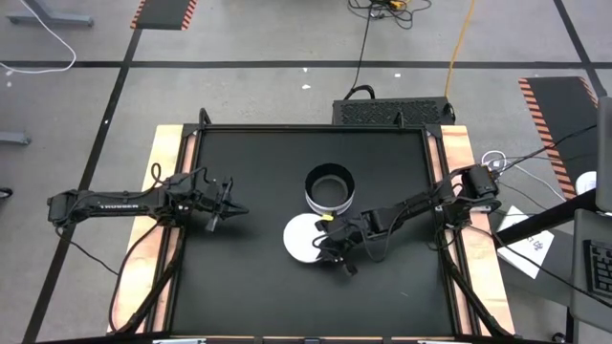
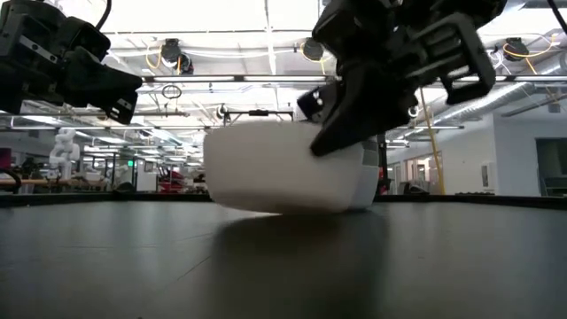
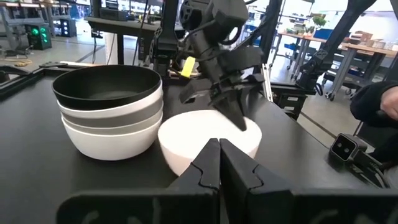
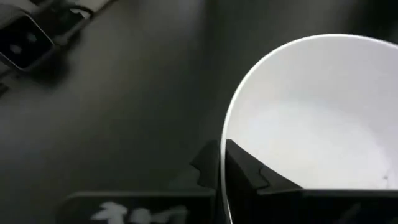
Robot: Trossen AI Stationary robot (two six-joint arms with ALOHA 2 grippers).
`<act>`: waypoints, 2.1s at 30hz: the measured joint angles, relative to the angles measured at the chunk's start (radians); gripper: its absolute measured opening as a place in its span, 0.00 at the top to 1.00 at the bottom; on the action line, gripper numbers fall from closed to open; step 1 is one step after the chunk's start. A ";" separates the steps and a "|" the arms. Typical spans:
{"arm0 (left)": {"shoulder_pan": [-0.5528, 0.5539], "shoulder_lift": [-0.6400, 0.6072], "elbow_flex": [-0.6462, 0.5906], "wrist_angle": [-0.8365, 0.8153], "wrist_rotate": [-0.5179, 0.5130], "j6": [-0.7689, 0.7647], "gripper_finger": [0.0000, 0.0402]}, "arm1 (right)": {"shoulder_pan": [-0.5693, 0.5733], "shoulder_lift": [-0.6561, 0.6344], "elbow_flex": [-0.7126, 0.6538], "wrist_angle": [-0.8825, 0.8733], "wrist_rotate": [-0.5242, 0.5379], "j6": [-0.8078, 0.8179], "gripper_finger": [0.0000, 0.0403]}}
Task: Nest bowls inside each other
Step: Stack the white bowl on top of the black bowl
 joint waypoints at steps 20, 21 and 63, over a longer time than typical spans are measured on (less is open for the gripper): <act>0.000 0.000 0.000 0.002 -0.004 -0.010 0.99 | -0.010 -0.456 0.014 -0.249 0.060 -0.008 1.00; 0.000 0.000 0.000 0.002 -0.004 -0.010 0.99 | -0.012 -0.476 0.014 -0.261 0.059 -0.008 1.00; 0.000 0.000 0.000 -0.040 -0.003 0.047 0.99 | -0.379 -0.433 0.085 -0.457 0.025 -0.093 1.00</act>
